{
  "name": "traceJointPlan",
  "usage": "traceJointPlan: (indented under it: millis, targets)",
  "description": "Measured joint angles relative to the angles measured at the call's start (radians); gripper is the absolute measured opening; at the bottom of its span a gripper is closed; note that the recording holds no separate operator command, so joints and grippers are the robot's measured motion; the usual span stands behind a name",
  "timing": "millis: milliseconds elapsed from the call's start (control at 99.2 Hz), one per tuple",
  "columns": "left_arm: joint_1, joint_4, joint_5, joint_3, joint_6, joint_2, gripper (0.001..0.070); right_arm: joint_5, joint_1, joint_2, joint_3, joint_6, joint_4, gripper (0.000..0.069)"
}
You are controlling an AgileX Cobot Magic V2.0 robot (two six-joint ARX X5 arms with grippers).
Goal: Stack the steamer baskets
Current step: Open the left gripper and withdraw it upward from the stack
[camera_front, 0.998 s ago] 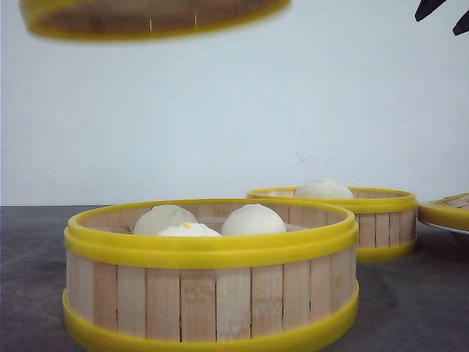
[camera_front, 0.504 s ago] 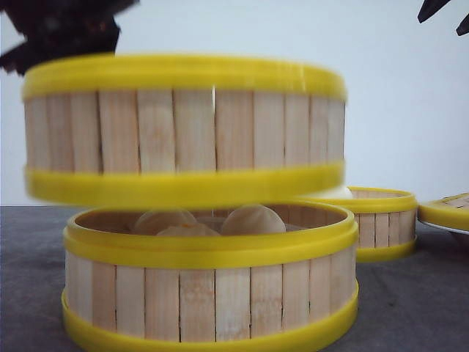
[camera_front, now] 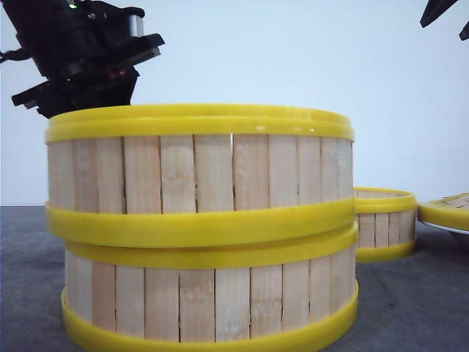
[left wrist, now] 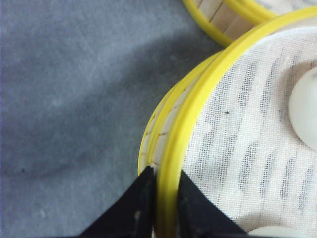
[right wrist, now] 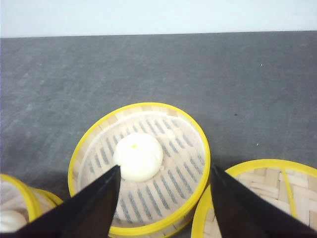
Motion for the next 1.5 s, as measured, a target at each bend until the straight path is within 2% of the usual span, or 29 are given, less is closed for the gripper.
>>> traceJointPlan:
  millis: [807, 877, 998, 1059, 1371, 1502]
  targets:
    - [0.009, 0.022, 0.008, 0.000, 0.002, 0.024, 0.0031, 0.000, 0.000, 0.000, 0.000, 0.000, -0.009, 0.0346]
    - [0.009, 0.023, 0.011, 0.000, 0.002, 0.024, 0.0055, 0.000, 0.000, 0.000, 0.000, 0.000, -0.009, 0.0345]
    - [0.011, 0.031, 0.011, 0.000, 0.002, 0.024, 0.0158, 0.000, 0.000, 0.000, 0.000, 0.000, -0.009, 0.0345]
    - [0.011, 0.032, 0.011, 0.000, 0.002, 0.024, 0.0184, 0.000, 0.000, 0.000, 0.000, 0.000, -0.009, 0.0345]
    - [0.012, 0.048, 0.011, 0.000, 0.002, 0.014, 0.0199, 0.000, 0.000, 0.000, 0.000, 0.000, -0.009, 0.0346]
    - [0.013, 0.114, 0.008, 0.000, -0.003, -0.085, 0.0199, 0.003, 0.000, 0.001, 0.000, 0.000, -0.006, 0.0345]
